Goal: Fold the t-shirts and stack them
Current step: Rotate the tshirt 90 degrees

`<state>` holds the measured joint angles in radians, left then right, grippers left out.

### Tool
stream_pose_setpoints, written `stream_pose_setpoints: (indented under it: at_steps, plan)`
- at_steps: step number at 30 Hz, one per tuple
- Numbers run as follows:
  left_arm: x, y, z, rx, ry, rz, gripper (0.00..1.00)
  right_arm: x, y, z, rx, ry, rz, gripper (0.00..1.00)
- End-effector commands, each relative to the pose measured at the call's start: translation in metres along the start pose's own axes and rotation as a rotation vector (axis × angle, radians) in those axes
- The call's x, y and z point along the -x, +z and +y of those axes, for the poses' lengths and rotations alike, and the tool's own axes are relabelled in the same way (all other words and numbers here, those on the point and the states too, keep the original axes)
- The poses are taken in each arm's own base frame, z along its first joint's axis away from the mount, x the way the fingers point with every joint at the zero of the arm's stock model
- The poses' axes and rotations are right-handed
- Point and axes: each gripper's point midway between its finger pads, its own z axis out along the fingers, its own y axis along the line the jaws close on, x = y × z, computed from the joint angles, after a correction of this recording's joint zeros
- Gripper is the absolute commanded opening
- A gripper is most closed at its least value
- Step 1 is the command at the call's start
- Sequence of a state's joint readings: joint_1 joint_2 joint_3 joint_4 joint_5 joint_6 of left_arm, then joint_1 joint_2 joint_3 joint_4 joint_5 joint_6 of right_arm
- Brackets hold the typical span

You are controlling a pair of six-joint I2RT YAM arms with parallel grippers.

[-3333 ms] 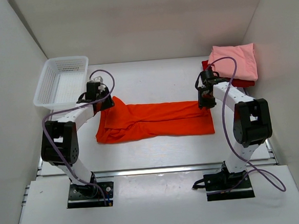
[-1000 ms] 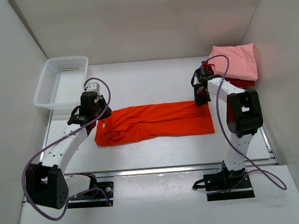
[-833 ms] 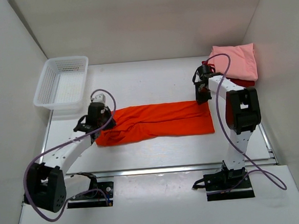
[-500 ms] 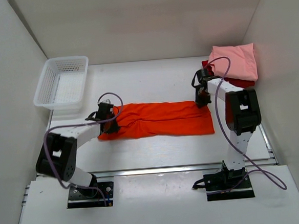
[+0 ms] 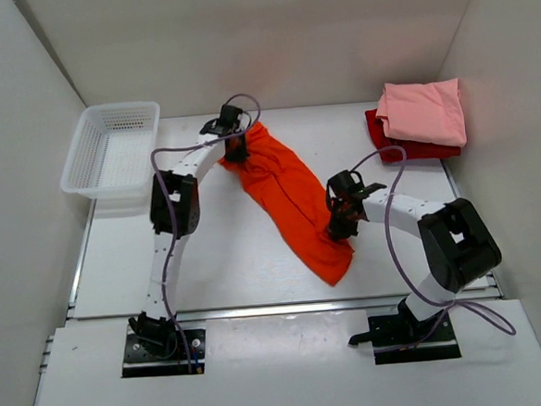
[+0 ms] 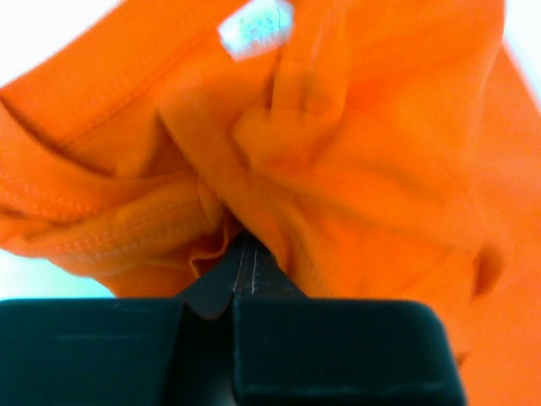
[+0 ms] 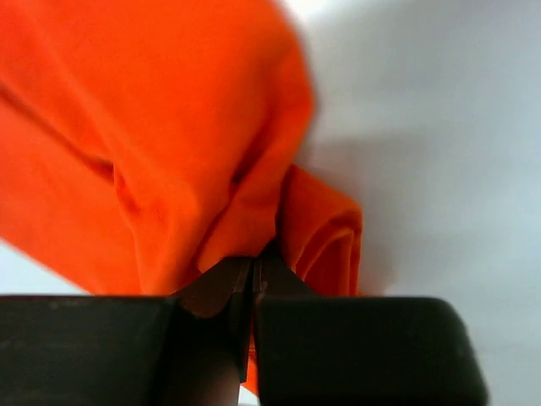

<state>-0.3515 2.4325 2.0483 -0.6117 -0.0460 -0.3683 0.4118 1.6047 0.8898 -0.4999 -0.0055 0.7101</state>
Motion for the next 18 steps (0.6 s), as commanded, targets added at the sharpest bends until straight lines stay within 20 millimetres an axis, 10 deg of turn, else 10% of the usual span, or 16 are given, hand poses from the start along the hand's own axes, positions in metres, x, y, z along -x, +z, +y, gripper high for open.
stream_pose_setpoints:
  at_steps: [1, 2, 9, 18]
  plan:
    - [-0.031, 0.02, -0.021, -0.013, 0.103, 0.183, 0.0, -0.055, 0.004, 0.016, 0.024, 0.103, 0.105, 0.0]
    - [-0.003, 0.006, -0.036, -0.054, 0.1, 0.131, 0.0, -0.07, 0.003, 0.023, 0.05, 0.101, 0.124, 0.0]
    - [0.007, 0.019, -0.056, -0.112, 0.071, 0.045, 0.0, -0.13, 0.009, 0.059, 0.156, 0.054, 0.209, 0.0]
    - [0.059, 0.031, -0.019, -0.13, -0.104, -0.074, 0.0, -0.155, -0.005, 0.03, 0.173, 0.162, 0.303, 0.0]
